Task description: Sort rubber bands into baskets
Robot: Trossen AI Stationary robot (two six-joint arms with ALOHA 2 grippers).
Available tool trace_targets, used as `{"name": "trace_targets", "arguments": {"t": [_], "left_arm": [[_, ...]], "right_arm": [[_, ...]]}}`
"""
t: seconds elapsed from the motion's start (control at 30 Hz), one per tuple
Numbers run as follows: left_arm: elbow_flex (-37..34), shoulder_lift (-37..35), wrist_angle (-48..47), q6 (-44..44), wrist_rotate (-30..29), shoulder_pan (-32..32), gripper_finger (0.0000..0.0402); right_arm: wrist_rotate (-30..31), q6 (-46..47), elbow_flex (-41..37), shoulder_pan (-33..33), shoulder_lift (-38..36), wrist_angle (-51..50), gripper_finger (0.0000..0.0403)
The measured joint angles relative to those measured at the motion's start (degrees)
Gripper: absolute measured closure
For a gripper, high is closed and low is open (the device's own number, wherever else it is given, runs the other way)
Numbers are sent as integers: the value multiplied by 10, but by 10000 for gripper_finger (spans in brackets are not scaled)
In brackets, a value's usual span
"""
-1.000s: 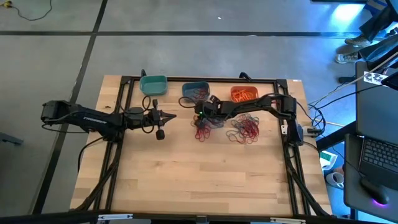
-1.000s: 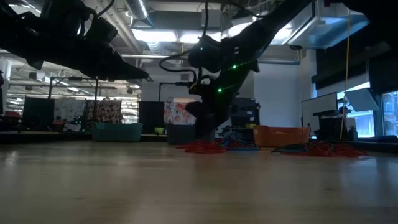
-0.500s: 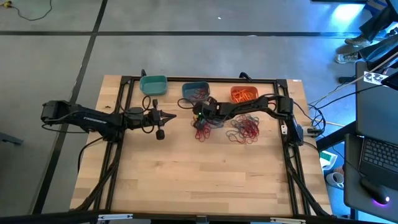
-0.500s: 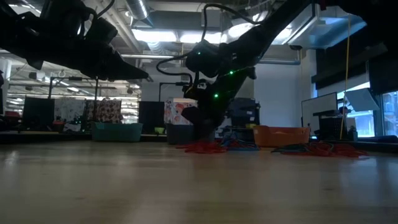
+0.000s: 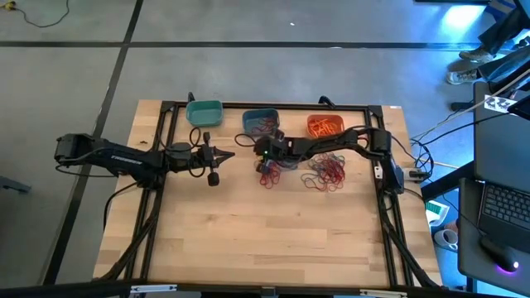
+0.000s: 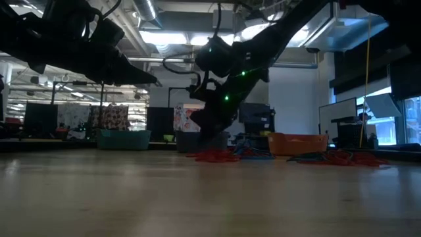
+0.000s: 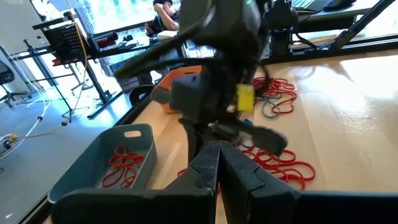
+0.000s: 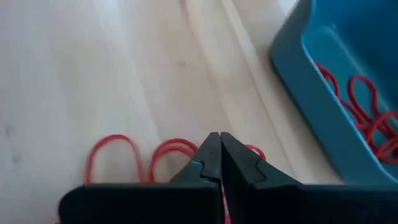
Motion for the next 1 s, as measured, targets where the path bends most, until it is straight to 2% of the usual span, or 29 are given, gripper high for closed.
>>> {"name": "trace_targets", "arguments": {"t": [0.23, 0.43, 0.57, 0.73, 0.87, 1.0], "left_arm": [[0, 0, 0, 0, 0, 0, 396], [0, 0, 0, 0, 0, 0, 396], [0, 0, 0, -1, 0, 0, 396], [0, 0, 0, -1, 0, 0, 396], [0, 0, 0, 0, 0, 0, 396], [0, 0, 0, 0, 0, 0, 396]], "right_arm": [[13, 34, 1, 10, -17, -14, 393], [13, 80, 0, -2, -17, -47, 327], [-15, 91, 1, -13, -8, -28, 281], [-12, 90, 1, -18, 22, -25, 248], [-10, 86, 2, -26, 28, -19, 251], [-12, 75, 2, -27, 29, -17, 292]]}}
